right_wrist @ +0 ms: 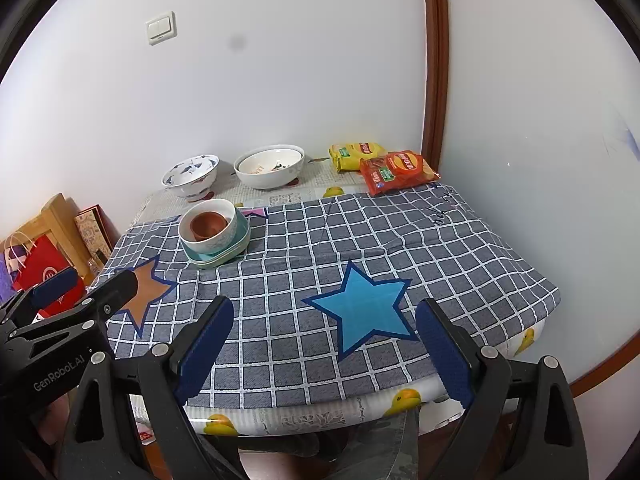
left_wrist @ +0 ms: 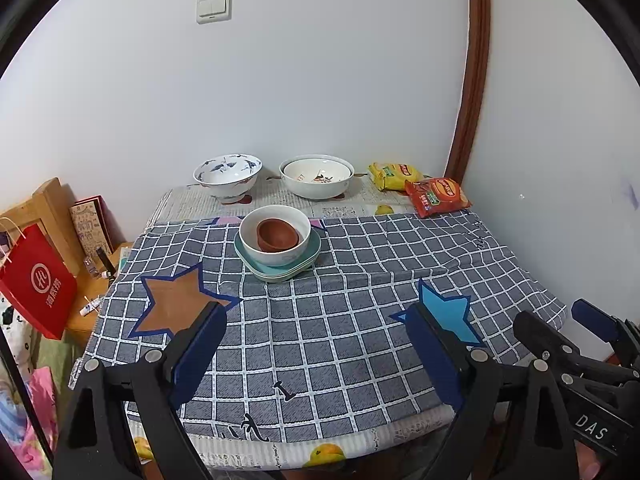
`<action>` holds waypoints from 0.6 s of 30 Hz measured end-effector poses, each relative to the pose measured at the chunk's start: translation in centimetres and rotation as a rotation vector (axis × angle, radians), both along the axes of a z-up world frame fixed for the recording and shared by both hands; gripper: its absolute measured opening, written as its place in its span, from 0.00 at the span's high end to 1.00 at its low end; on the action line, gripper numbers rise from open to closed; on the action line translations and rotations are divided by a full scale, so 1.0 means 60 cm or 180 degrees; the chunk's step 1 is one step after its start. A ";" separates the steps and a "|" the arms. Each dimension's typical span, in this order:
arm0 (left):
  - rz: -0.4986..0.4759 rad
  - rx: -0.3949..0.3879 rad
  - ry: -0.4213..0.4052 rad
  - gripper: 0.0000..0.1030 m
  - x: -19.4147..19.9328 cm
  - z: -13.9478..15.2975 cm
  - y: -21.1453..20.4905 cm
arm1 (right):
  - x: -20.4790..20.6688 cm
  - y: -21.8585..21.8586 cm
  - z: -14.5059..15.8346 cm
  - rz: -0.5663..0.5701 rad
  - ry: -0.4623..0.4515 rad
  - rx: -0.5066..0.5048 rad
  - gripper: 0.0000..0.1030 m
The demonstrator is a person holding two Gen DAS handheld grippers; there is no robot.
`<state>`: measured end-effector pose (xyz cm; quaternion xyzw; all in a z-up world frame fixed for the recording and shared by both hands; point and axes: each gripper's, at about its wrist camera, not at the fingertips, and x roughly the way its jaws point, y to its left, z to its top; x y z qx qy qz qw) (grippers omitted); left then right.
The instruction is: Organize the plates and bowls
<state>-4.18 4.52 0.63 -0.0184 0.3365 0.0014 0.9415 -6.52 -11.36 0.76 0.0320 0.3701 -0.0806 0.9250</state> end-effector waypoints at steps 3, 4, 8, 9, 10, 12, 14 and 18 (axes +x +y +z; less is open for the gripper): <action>-0.0001 0.0013 0.0001 0.12 0.000 0.000 0.000 | 0.000 0.001 0.000 0.0007 -0.0003 0.0002 0.11; -0.0005 0.0010 0.0001 0.12 0.001 -0.001 0.001 | 0.000 0.000 -0.001 0.0006 0.0001 0.0003 0.11; -0.0002 0.0015 0.0000 0.12 0.001 -0.001 0.002 | 0.000 0.002 0.000 0.0002 0.0000 0.0014 0.11; -0.0001 0.0015 0.0000 0.12 0.000 -0.001 0.002 | 0.000 0.002 0.000 0.0001 0.0002 0.0016 0.11; 0.0001 0.0019 0.0005 0.12 0.001 -0.002 0.002 | 0.000 0.002 0.000 -0.0001 0.0001 0.0012 0.11; 0.0002 0.0023 0.0006 0.12 0.000 -0.003 0.002 | -0.001 0.002 0.000 -0.0004 -0.0011 0.0015 0.11; 0.0003 0.0026 0.0014 0.12 0.001 -0.003 0.003 | -0.001 0.001 0.001 -0.0005 -0.0018 0.0022 0.11; 0.0001 0.0034 0.0023 0.12 0.002 -0.004 0.002 | -0.004 0.000 0.002 -0.0008 -0.0030 0.0023 0.11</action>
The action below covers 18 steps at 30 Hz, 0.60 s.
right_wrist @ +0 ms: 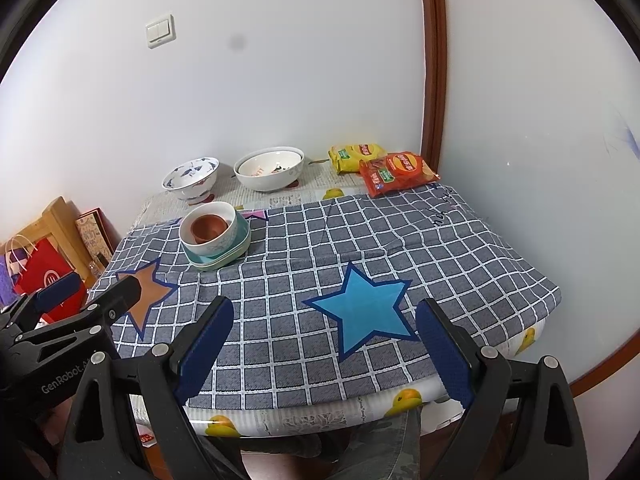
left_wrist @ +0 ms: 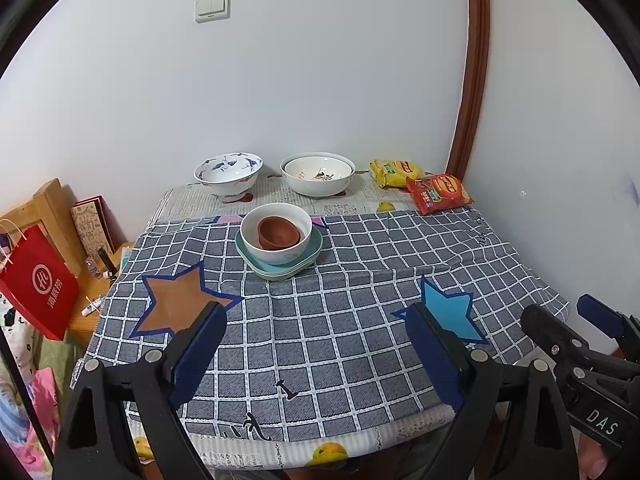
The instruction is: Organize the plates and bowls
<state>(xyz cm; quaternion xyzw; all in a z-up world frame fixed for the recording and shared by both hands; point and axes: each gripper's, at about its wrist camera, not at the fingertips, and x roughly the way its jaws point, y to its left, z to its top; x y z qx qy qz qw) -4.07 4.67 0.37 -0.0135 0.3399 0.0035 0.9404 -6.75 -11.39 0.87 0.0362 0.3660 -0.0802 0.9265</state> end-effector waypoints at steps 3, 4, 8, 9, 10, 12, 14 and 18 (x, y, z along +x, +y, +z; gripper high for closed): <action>-0.0003 -0.0001 -0.0004 0.12 -0.001 0.000 0.000 | -0.001 0.001 0.001 -0.0003 -0.0010 0.0009 0.11; 0.0001 0.0005 -0.0005 0.12 0.000 0.000 0.000 | -0.001 0.001 0.002 -0.0001 -0.0012 0.0006 0.11; -0.0002 0.0002 -0.0009 0.12 0.000 -0.001 0.001 | -0.001 0.002 0.004 -0.0005 -0.0018 0.0002 0.11; -0.0003 0.0005 -0.0010 0.12 0.000 -0.001 0.000 | -0.002 0.002 0.004 -0.0005 -0.0021 0.0004 0.11; -0.0002 0.0005 -0.0009 0.12 -0.001 -0.001 -0.001 | -0.002 0.003 0.005 -0.0007 -0.0023 0.0003 0.11; 0.0002 0.0000 -0.0010 0.12 -0.001 -0.001 -0.001 | -0.003 0.002 0.006 -0.0007 -0.0027 0.0002 0.11; 0.0005 0.0004 -0.0012 0.12 -0.001 -0.001 -0.001 | -0.002 0.002 0.006 -0.0001 -0.0027 0.0004 0.11; 0.0007 0.0005 -0.0012 0.12 -0.001 -0.001 -0.001 | -0.001 0.003 0.008 0.0003 -0.0034 0.0002 0.11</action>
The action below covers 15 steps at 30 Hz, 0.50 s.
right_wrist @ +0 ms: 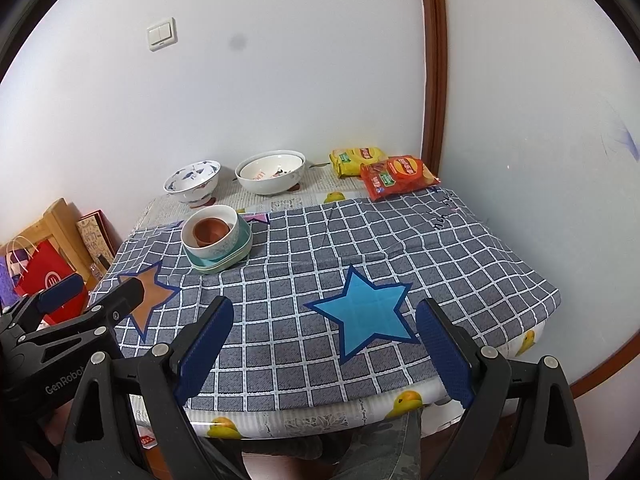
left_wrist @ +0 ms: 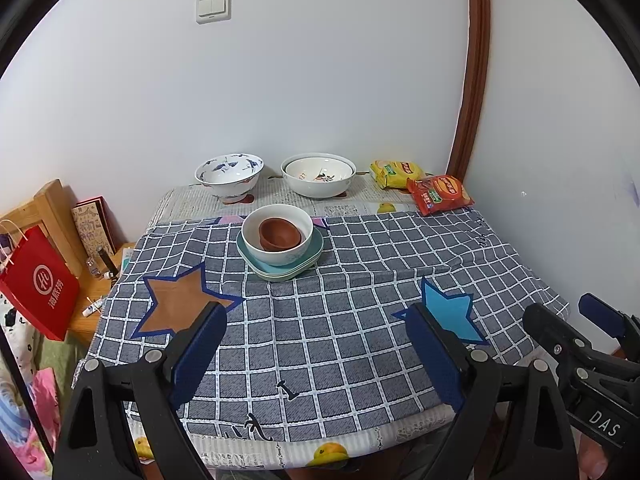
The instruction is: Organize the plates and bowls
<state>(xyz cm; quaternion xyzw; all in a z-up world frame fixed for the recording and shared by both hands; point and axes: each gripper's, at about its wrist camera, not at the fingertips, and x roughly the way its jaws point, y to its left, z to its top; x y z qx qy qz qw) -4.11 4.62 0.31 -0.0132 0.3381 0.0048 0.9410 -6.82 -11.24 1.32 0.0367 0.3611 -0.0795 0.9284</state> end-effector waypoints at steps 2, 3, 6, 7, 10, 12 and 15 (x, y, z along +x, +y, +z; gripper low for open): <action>0.0000 0.0000 0.0001 0.12 -0.001 0.001 0.000 | -0.001 0.000 0.001 0.0004 -0.0002 0.0000 0.11; 0.0000 0.0002 0.0000 0.12 -0.001 0.001 0.000 | -0.001 0.000 0.001 -0.0001 -0.0003 -0.0001 0.11; 0.0008 0.0008 0.0007 0.12 -0.001 0.001 0.001 | -0.002 -0.001 0.002 -0.0001 -0.0012 0.0012 0.11; 0.0008 0.0005 0.0005 0.12 -0.002 0.002 0.002 | -0.001 -0.001 0.002 -0.0006 -0.0011 0.0014 0.11; 0.0012 0.0011 0.0005 0.12 -0.002 0.002 0.003 | -0.003 -0.002 0.002 -0.0007 -0.0015 0.0018 0.11; 0.0008 0.0009 0.0006 0.12 -0.002 0.002 0.003 | -0.002 -0.002 0.002 -0.0006 -0.0013 0.0013 0.11; 0.0010 0.0025 0.0017 0.12 -0.002 0.002 0.003 | -0.004 -0.001 0.003 -0.0001 -0.0026 0.0017 0.11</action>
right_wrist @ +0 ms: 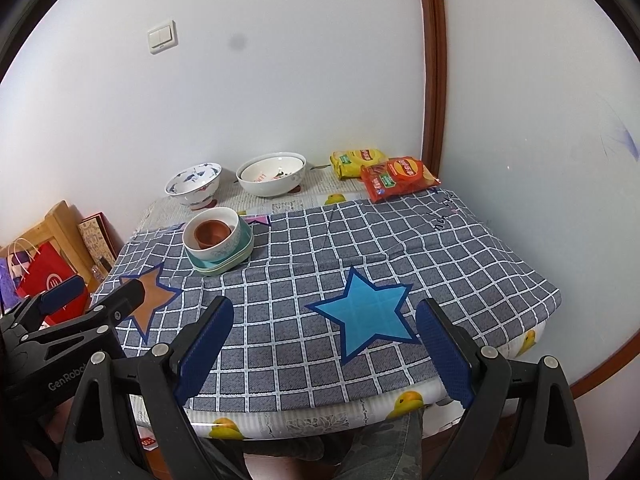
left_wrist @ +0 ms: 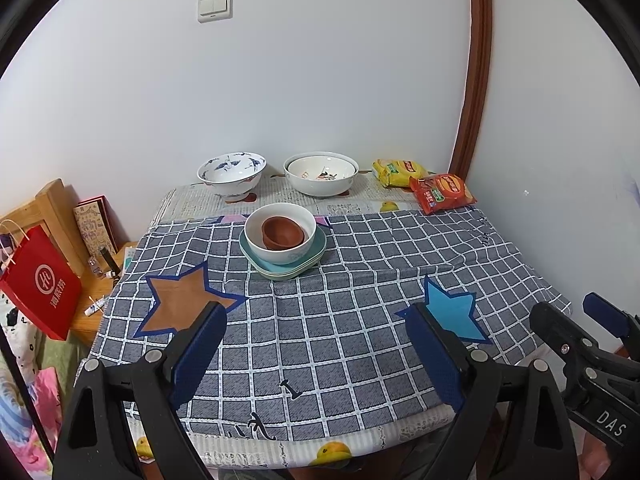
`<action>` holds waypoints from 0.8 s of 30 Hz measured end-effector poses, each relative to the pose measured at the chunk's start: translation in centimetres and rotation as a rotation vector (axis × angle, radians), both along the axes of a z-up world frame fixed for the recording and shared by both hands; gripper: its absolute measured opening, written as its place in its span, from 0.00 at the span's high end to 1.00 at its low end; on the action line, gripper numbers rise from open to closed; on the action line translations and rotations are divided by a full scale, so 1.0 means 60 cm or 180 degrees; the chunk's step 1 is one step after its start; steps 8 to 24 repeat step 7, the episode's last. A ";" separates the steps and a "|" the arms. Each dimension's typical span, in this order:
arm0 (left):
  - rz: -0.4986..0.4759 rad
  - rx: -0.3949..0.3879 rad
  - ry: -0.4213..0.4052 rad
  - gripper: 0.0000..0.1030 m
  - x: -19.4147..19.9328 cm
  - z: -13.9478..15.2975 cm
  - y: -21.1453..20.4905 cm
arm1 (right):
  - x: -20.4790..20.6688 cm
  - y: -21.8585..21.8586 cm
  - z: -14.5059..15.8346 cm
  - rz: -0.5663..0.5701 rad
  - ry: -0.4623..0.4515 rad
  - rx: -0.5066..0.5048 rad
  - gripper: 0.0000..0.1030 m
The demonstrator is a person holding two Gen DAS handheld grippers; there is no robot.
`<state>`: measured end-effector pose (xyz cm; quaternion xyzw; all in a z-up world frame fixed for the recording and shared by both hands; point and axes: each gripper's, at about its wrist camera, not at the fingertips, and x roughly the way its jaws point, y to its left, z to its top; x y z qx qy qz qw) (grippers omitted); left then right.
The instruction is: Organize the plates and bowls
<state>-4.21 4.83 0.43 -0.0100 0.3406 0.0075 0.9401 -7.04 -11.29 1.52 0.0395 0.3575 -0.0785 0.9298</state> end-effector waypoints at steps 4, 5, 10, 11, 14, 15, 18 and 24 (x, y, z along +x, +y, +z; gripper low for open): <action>0.0020 -0.0003 0.0011 0.12 0.002 -0.001 0.003 | 0.001 0.002 0.000 0.0042 -0.0002 0.0021 0.11; 0.0033 0.0005 0.0010 0.12 0.003 -0.002 0.004 | 0.001 0.003 -0.001 0.0040 0.0000 0.0018 0.11; 0.0021 0.0002 0.0015 0.12 0.005 -0.003 0.004 | 0.002 0.003 -0.002 0.0044 0.0006 0.0014 0.11; 0.0021 0.0002 0.0015 0.12 0.005 -0.003 0.004 | 0.002 0.003 -0.002 0.0044 0.0006 0.0014 0.11; 0.0021 0.0002 0.0015 0.12 0.005 -0.003 0.004 | 0.002 0.003 -0.002 0.0044 0.0006 0.0014 0.11; 0.0021 0.0002 0.0015 0.12 0.005 -0.003 0.004 | 0.002 0.003 -0.002 0.0044 0.0006 0.0014 0.11; 0.0021 0.0002 0.0015 0.12 0.005 -0.003 0.004 | 0.002 0.003 -0.002 0.0044 0.0006 0.0014 0.11; 0.0021 0.0002 0.0015 0.12 0.005 -0.003 0.004 | 0.002 0.003 -0.002 0.0044 0.0006 0.0014 0.11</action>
